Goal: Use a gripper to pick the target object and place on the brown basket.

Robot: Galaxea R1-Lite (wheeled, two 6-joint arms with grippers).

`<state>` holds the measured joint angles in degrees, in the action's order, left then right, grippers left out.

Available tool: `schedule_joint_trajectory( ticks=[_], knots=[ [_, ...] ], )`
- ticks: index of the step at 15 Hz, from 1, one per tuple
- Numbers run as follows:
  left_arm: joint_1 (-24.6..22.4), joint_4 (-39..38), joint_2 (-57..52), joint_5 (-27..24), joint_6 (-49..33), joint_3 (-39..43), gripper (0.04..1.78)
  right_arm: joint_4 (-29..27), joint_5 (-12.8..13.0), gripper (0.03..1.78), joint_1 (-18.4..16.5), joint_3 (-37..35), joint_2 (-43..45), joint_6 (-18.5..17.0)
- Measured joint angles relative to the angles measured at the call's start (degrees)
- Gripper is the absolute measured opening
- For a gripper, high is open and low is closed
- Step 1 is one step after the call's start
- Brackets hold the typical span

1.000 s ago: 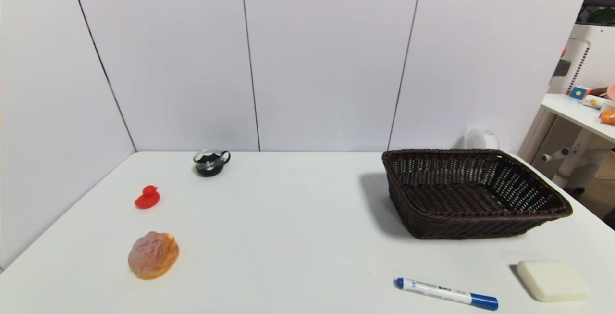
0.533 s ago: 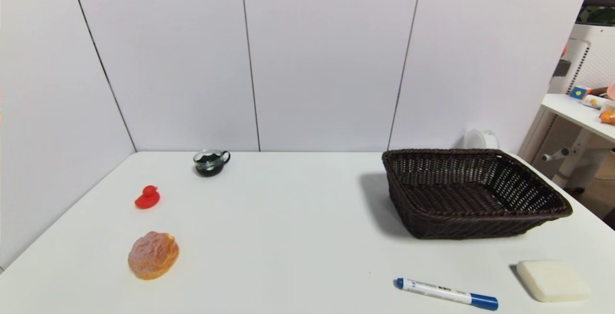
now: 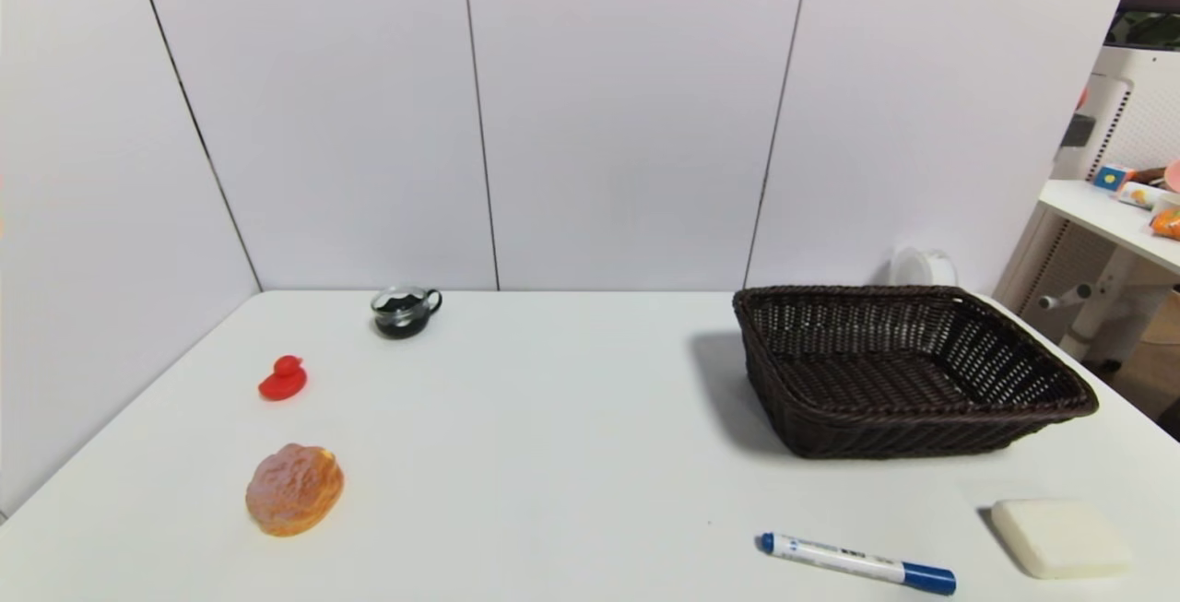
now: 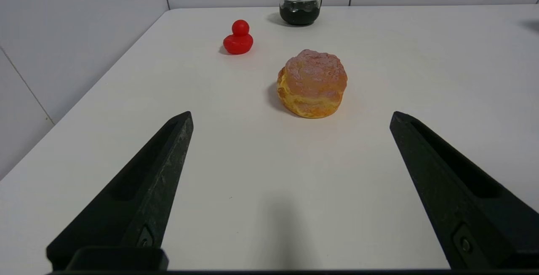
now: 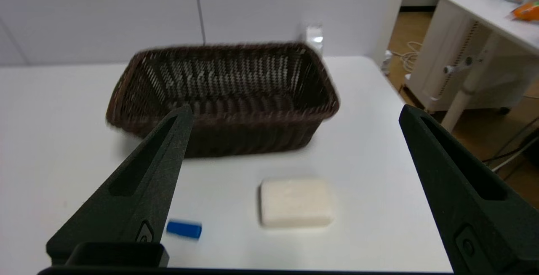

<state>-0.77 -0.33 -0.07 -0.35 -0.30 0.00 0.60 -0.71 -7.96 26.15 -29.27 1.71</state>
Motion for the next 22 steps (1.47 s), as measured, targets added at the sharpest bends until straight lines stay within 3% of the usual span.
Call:
schedule_joint_trajectory(
  ticks=[5, 13, 17, 22],
  knots=[
    [0.0, -0.05, 0.0, 0.02, 0.0, 0.0, 1.69, -0.18, -0.45, 1.69, -5.4, 29.7, -24.67, 0.27],
    [0.0, 0.0, 0.0, 0.02, 0.0, 0.0, 1.69, -0.38, -0.87, 1.69, -7.41, 69.57, -61.94, 0.13],
    [0.0, 0.02, 0.0, 0.02, -0.02, 0.0, 1.69, -0.65, -0.72, 1.69, -6.92, 82.42, -77.68, 0.35],
    [0.02, 0.0, 0.0, 0.0, 0.0, 0.0, 1.69, -6.49, 0.0, 1.69, -5.96, 85.57, -88.94, 0.18]
  ],
)
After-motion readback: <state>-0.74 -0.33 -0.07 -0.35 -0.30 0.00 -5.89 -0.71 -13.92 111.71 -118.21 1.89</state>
